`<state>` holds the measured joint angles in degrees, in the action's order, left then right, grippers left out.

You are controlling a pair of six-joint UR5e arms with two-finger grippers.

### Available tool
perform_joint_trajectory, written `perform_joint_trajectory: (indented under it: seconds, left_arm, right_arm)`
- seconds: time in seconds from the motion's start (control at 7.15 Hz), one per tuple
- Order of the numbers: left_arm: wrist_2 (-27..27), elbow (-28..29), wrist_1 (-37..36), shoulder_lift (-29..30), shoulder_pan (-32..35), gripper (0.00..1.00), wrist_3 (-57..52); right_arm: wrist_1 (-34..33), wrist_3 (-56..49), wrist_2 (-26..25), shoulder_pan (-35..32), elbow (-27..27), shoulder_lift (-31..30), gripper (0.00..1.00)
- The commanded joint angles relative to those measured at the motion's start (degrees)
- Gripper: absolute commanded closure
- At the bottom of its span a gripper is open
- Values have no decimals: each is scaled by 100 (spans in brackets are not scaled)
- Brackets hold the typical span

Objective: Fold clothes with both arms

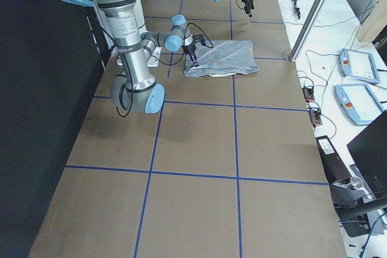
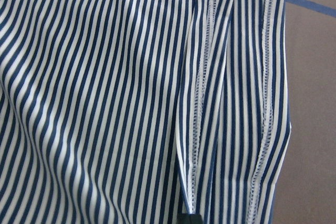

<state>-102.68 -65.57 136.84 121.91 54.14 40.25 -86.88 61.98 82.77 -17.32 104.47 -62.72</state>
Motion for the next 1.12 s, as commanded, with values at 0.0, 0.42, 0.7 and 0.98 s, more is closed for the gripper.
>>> perform_joint_trajectory:
  seconds: [0.0, 0.42, 0.7, 0.98]
  left_arm:
    - [2, 0, -8, 0, -9, 0, 26]
    - [2, 0, 1, 0, -9, 0, 35]
    - [2, 0, -8, 0, -9, 0, 35]
    - [-7, -52, -8, 0, -9, 0, 35]
  right_arm:
    - [-39, 6, 20, -61, 256, -178, 100]
    - [-22, 103, -32, -53, 521, -820, 100]
    - [-22, 103, -41, -18, 460, -839, 55]
    - [4, 68, -7, -52, 495, -751, 0]
